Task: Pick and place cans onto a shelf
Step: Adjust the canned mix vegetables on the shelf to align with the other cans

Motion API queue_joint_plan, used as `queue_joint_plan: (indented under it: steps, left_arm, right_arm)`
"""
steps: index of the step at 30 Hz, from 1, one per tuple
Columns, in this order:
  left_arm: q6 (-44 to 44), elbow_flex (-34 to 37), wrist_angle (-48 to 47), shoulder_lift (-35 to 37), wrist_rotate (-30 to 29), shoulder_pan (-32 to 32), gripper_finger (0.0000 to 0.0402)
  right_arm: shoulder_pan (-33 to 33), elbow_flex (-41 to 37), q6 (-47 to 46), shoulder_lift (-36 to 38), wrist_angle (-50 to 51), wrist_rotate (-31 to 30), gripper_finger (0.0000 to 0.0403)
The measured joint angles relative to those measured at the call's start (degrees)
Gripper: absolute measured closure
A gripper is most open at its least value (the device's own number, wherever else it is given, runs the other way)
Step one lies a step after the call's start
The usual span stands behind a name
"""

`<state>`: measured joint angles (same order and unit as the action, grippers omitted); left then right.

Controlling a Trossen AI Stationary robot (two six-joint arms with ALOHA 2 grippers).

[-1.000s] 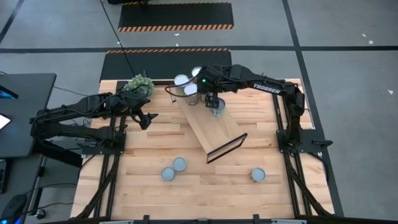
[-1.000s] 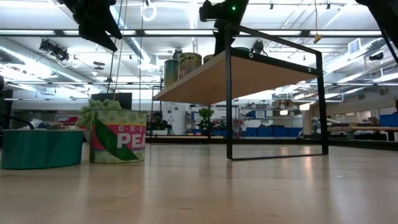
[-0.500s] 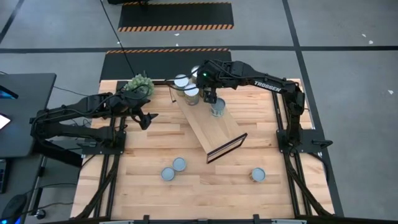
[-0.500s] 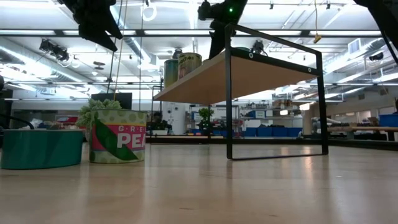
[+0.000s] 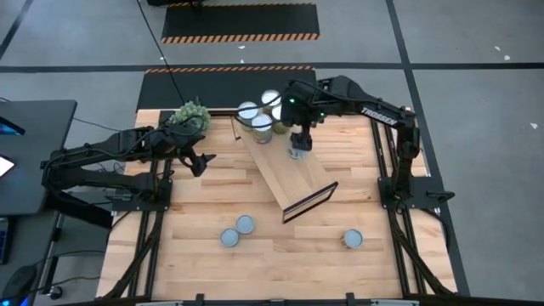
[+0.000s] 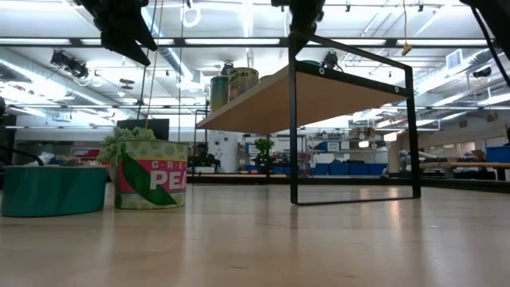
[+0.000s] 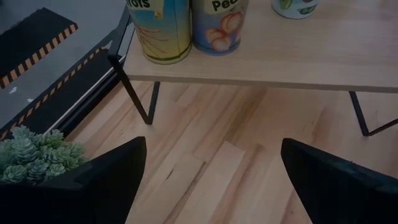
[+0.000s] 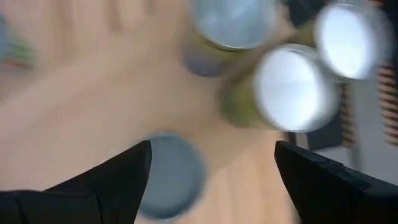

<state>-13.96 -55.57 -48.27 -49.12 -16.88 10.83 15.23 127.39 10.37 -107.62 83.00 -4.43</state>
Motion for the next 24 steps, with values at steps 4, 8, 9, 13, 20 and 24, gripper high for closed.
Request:
queue_joint_plan:
  steps: [4,8,9,13,20,24]
  left_arm:
    - [1.2,0.0,0.1,0.0,-1.3,0.0,0.0024]
    - [3.0,0.0,0.5,0.0,-1.7,0.0,0.0024]
    - [3.1,0.0,0.6,0.0,-1.9,0.0,0.0024]
    - [3.3,0.0,0.4,0.0,-2.3,0.0,0.0024]
    - [3.3,0.0,-0.4,0.0,-2.5,0.0,0.0024]
    - [4.3,0.0,-0.4,0.0,-2.6,0.0,0.0024]
  right_arm:
    - [-3.3,0.1,0.6,0.7,1.6,-0.4,0.0055]
    - [-6.8,-1.3,2.5,0.7,2.1,-6.0,0.0055]
    - [-7.5,-2.1,2.5,0.7,2.2,-7.9,0.0055]
    - [-9.3,-4.2,1.4,0.6,2.8,-12.7,0.0055]
    - [-11.2,-9.4,-4.2,3.9,1.8,-14.5,0.0055]
    - [-11.5,-16.2,-5.5,8.4,-2.9,-15.7,0.0055]
